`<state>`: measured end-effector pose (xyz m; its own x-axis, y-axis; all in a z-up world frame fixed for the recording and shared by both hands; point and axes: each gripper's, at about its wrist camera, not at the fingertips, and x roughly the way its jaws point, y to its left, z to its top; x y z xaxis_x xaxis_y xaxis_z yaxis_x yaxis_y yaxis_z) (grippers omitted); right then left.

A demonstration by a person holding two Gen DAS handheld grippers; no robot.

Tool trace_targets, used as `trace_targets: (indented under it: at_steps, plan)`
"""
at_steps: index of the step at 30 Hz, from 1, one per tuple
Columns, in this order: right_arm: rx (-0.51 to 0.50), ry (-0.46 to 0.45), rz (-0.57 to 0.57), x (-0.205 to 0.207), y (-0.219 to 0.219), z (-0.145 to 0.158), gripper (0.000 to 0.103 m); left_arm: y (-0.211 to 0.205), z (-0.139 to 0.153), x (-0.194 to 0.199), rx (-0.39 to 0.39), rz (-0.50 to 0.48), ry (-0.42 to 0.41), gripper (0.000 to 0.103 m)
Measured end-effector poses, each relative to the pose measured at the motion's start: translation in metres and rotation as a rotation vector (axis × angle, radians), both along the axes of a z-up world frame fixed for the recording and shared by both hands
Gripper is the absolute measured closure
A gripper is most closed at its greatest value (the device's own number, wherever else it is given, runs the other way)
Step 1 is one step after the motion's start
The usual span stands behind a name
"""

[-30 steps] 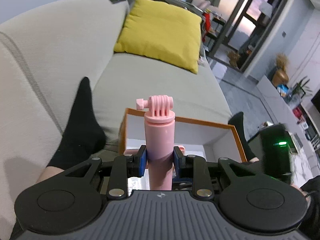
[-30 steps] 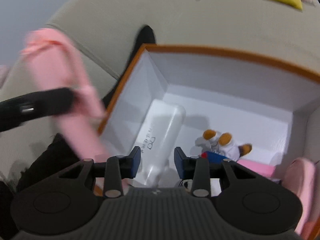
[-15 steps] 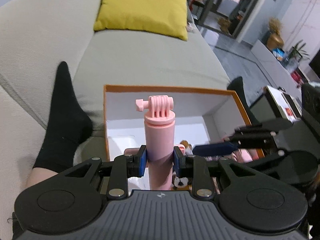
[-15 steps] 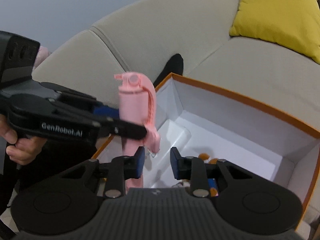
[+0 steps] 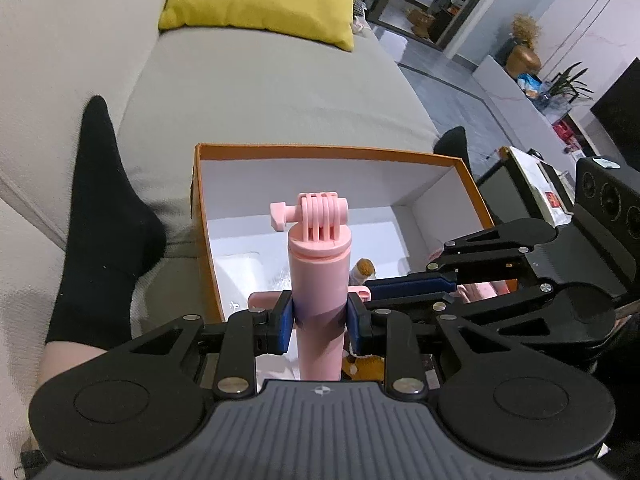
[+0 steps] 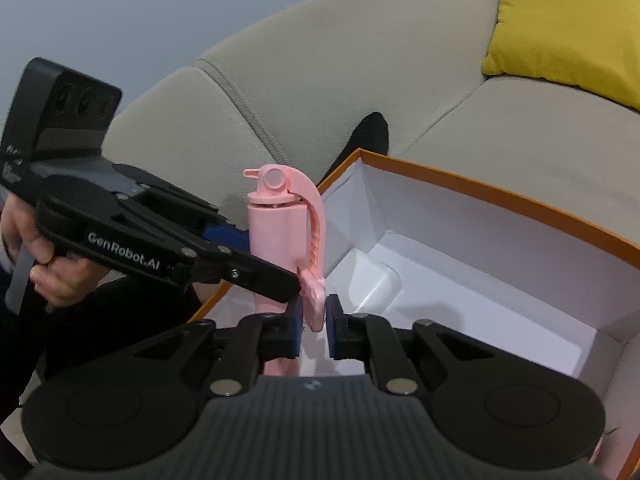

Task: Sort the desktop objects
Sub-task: 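Pass the pink selfie stick from the left gripper to the right gripper, then lower the selfie stick into the orange box and open the right gripper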

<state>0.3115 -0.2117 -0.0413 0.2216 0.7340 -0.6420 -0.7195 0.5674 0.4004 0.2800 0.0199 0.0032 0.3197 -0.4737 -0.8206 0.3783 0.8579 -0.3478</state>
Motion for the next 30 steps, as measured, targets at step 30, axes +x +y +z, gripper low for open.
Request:
trace_targets:
  at_steps: [30]
  plan:
    - [-0.268, 0.198, -0.301, 0.030, 0.021, -0.022, 0.095, 0.045, 0.003, -0.041, -0.042, 0.320, -0.204, 0.072]
